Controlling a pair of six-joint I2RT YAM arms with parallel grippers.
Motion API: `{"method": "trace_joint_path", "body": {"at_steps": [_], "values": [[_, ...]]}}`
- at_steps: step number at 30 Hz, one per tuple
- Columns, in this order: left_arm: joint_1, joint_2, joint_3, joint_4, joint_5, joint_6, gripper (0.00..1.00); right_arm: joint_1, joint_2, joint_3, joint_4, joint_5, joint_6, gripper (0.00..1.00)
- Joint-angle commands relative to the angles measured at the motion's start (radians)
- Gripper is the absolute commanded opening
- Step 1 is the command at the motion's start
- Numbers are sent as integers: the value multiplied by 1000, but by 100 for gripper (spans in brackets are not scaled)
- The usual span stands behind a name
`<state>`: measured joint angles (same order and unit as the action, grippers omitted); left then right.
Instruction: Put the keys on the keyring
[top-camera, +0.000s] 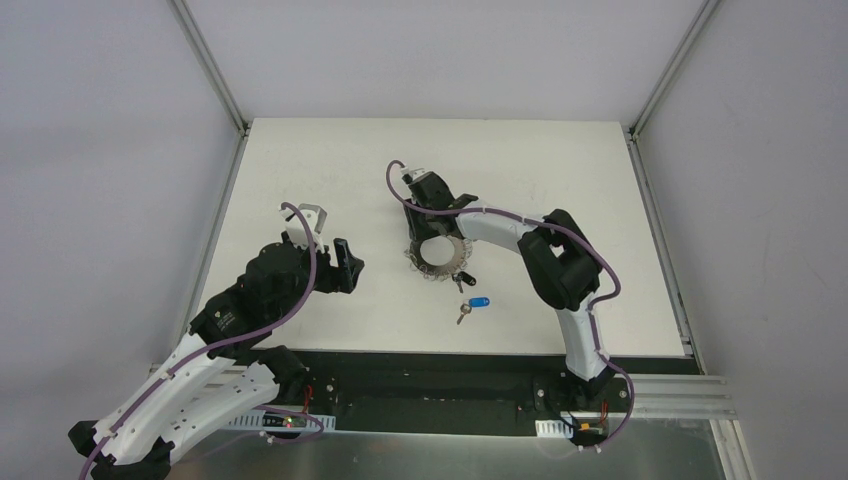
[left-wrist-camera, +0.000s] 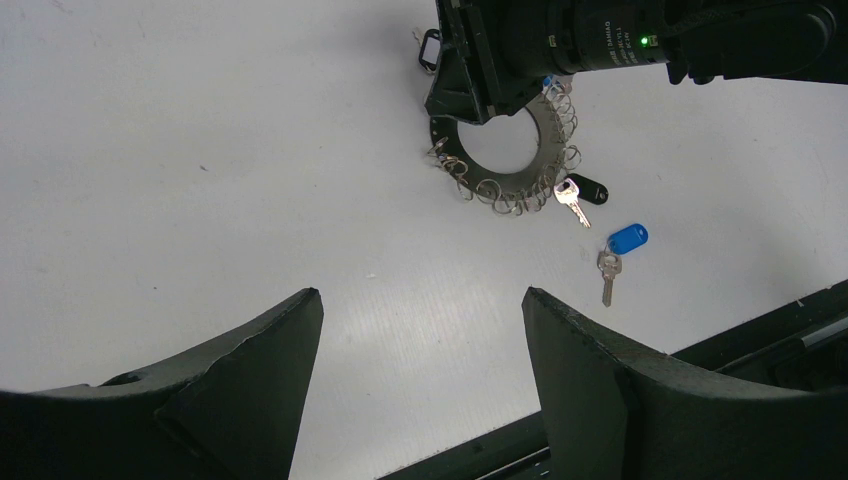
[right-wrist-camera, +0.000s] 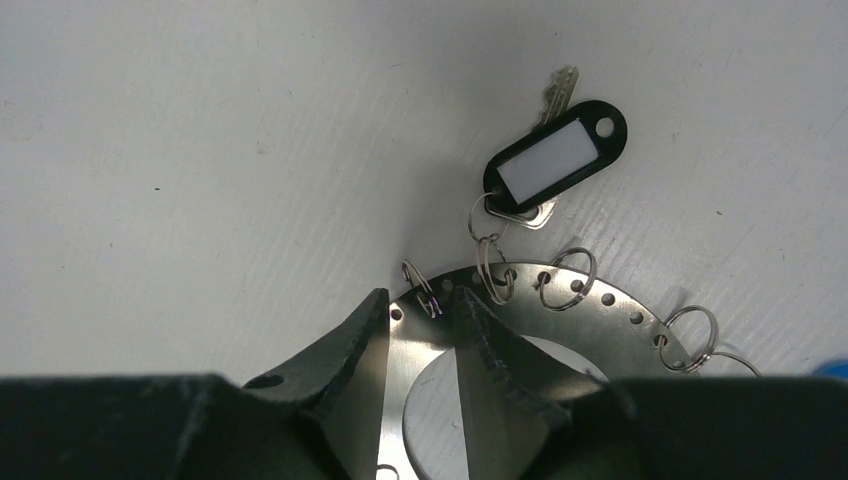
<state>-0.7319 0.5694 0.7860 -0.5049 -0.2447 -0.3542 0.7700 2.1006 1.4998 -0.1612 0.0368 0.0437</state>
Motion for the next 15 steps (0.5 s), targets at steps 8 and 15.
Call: {"method": "trace_joint_path", "body": {"at_steps": [8, 15], "values": [[2, 1, -7, 28, -9, -2, 73, 0, 8, 40, 23, -3, -12, 20], [2, 3, -7, 28, -8, -3, 73, -1, 9, 30, 39, 2, -30, 0]]}}
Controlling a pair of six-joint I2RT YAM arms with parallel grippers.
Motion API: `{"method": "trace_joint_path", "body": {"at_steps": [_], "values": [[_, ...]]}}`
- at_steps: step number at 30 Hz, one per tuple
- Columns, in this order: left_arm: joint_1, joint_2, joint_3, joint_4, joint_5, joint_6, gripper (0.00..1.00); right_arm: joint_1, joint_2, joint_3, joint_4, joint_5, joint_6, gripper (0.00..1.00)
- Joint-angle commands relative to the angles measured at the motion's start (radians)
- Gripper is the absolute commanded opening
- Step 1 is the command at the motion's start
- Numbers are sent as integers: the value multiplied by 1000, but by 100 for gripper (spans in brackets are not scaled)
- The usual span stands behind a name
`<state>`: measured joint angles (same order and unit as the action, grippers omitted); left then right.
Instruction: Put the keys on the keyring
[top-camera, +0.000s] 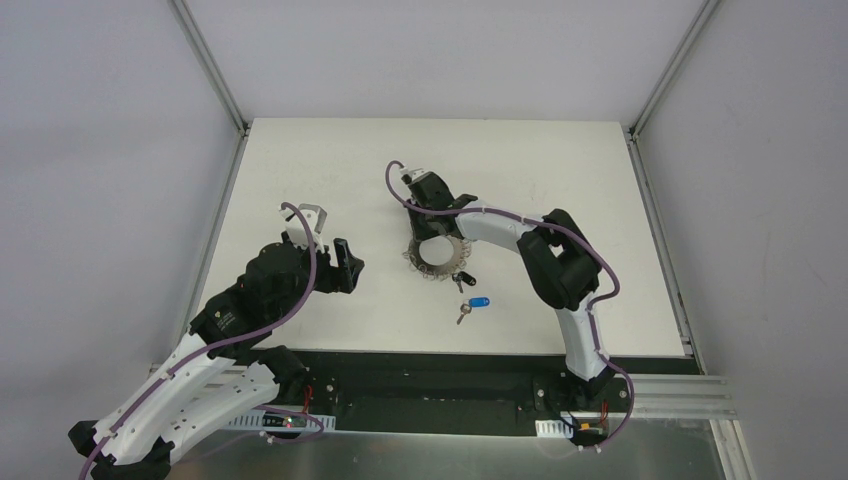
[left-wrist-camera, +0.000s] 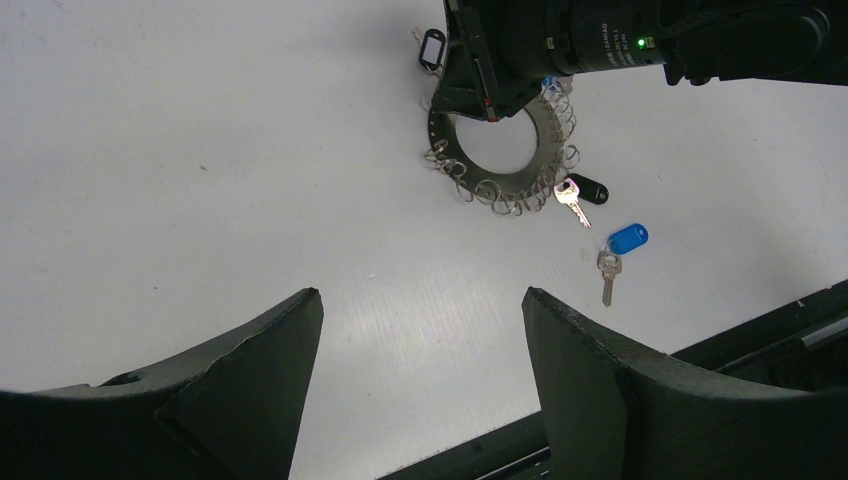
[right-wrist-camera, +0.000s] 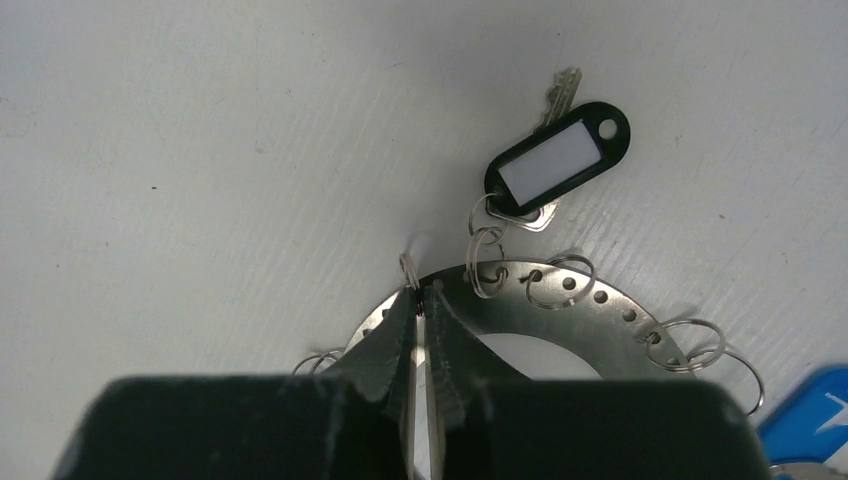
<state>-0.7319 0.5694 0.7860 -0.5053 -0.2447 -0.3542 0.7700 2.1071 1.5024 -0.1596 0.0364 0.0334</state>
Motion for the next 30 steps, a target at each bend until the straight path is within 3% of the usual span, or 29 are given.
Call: {"method": "trace_joint_path", "body": {"at_steps": [1, 7, 15, 22, 30], "values": [[2, 3, -7, 28, -5, -3, 73, -1, -6, 10, 53, -2, -27, 0], [2, -6, -7, 36, 10, 7, 73, 5, -140, -143, 189, -43, -69, 0], [2, -16, 29, 40, 83, 21, 73, 11, -383, -291, 167, -214, -101, 0], [2, -23, 108, 39, 283, 104, 72, 13, -581, -266, -104, -445, -178, 0], [2, 3, 222, 45, 560, 179, 72, 15, -713, -126, -426, -706, -290, 0]]}}
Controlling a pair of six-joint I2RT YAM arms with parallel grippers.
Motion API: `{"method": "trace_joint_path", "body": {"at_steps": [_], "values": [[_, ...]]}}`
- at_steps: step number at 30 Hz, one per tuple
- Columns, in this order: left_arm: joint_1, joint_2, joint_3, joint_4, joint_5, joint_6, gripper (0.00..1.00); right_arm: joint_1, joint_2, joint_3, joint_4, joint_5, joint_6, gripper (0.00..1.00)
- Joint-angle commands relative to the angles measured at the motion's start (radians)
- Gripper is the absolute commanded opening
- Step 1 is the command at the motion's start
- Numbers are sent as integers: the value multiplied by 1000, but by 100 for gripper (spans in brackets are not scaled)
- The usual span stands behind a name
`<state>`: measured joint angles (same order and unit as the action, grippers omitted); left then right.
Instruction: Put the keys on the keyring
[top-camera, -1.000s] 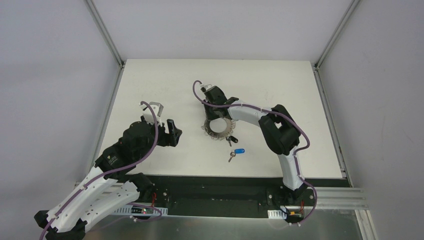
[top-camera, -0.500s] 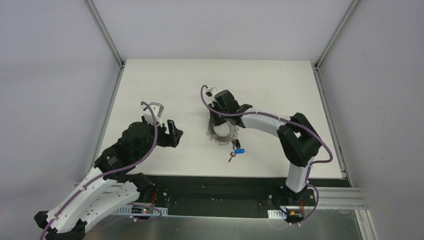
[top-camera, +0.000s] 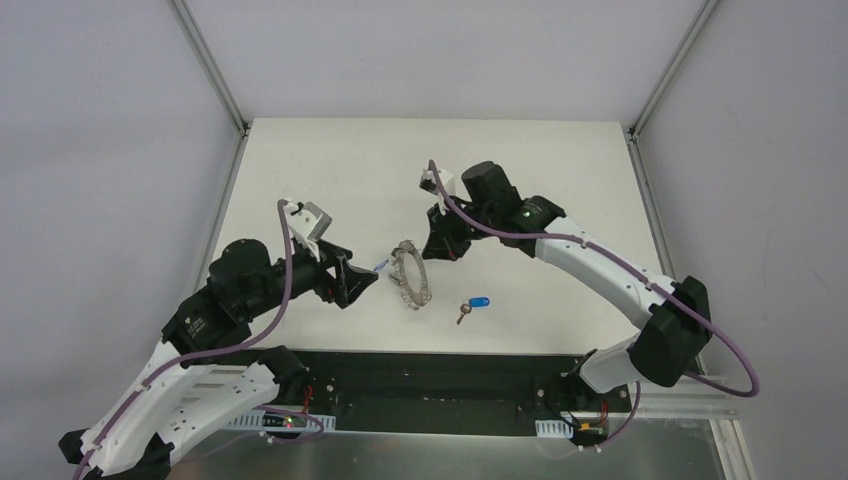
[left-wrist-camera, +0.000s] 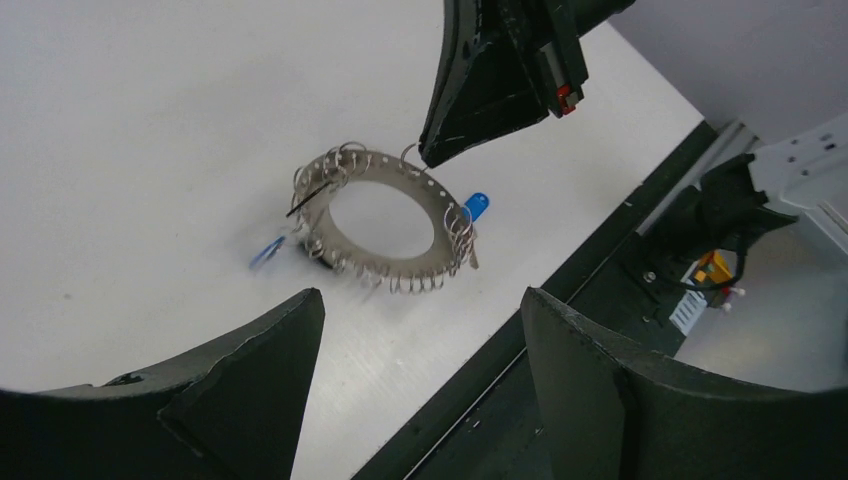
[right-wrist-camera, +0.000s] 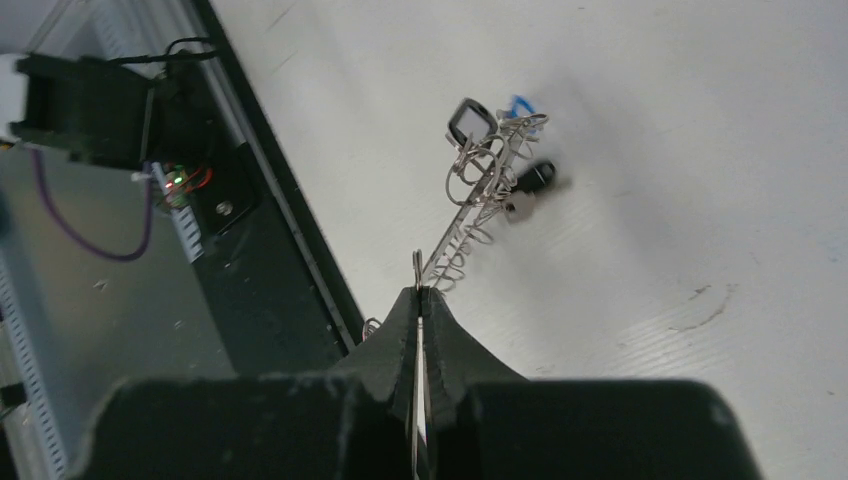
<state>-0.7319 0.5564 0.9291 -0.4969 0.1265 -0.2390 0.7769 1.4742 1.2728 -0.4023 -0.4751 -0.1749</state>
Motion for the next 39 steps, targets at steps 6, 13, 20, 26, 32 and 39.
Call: {"method": "trace_joint_path", "body": {"at_steps": [6, 13, 20, 26, 32, 39], "values": [[2, 87, 149, 46, 351, 66, 68, 32, -89, 247, -385, -334, -156, 0], [2, 157, 196, 81, 458, 40, 66, 108, -112, 336, -459, -403, -192, 0], [2, 204, 204, 155, 555, 8, 63, 165, -114, 411, -503, -372, -200, 0], [2, 214, 205, 202, 626, -30, 61, 185, -101, 466, -503, -357, -197, 0], [2, 216, 211, 216, 692, -47, 56, 191, -76, 513, -505, -349, -194, 0], [2, 213, 209, 225, 712, -45, 56, 195, -44, 568, -520, -341, -188, 0]]}}
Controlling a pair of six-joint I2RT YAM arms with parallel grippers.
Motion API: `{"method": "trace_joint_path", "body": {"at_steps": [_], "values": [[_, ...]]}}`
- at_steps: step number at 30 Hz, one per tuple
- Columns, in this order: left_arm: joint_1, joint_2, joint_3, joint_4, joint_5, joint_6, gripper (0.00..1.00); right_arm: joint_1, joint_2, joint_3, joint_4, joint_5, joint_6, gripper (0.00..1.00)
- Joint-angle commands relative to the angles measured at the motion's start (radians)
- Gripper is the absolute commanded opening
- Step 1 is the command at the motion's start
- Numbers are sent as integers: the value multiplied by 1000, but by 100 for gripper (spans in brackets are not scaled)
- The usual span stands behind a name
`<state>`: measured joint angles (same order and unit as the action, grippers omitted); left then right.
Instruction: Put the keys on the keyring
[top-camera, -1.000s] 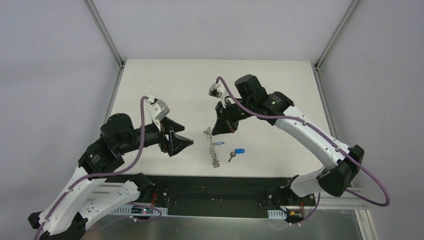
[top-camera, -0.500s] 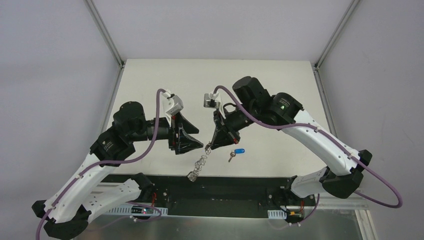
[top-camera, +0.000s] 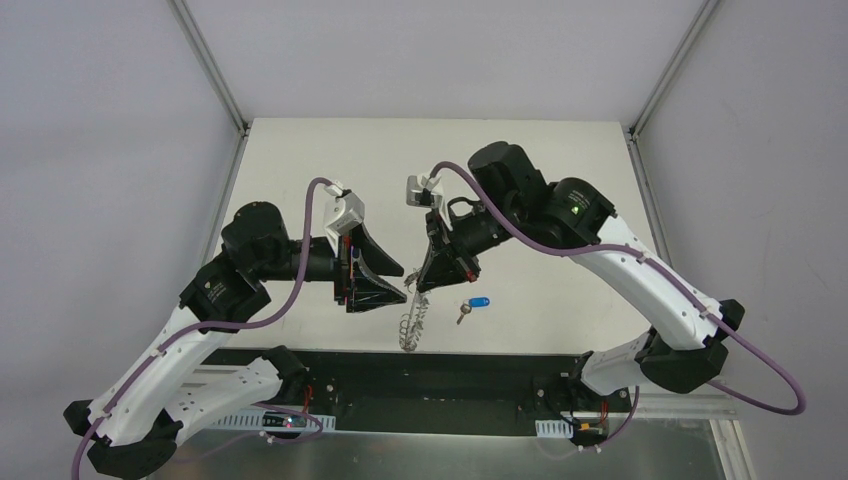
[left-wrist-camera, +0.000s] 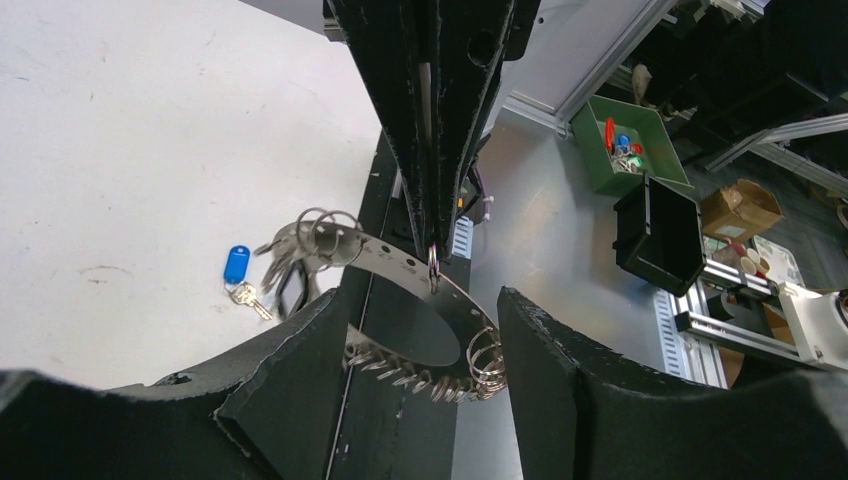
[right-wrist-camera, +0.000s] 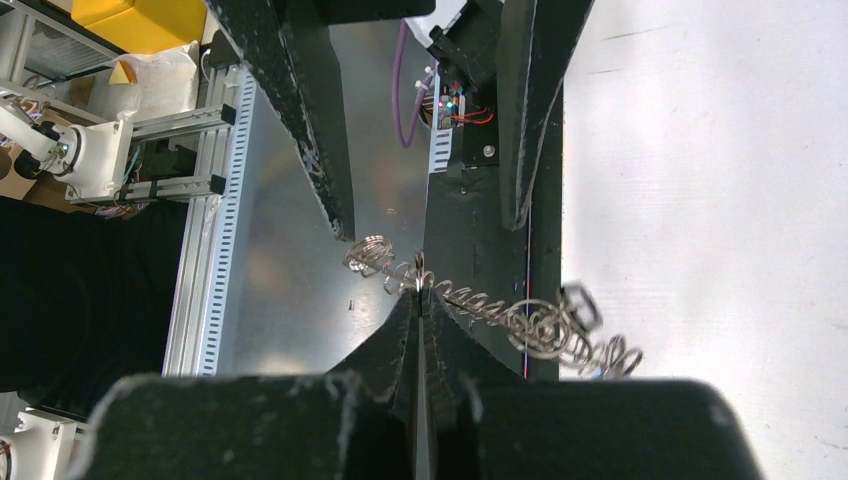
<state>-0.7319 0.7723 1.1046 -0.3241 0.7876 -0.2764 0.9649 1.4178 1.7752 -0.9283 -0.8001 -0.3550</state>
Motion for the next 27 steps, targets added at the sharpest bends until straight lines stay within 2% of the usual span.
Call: {"method": "trace_joint_path", "body": {"at_steps": [1, 12, 18, 25, 27], "values": [[2, -2, 34, 53, 50, -8, 56, 8, 18, 72, 4, -16, -6, 0], [2, -2, 34, 53, 66, 0, 49, 16, 55, 120, 1, 5, 12, 0], [3, 8, 38, 52, 85, 0, 37, 22, 59, 135, 0, 14, 15, 0], [2, 26, 40, 53, 88, 4, 30, 31, 68, 155, -17, 21, 8, 0], [2, 29, 40, 53, 87, 6, 25, 32, 70, 157, -21, 19, 5, 0]]}}
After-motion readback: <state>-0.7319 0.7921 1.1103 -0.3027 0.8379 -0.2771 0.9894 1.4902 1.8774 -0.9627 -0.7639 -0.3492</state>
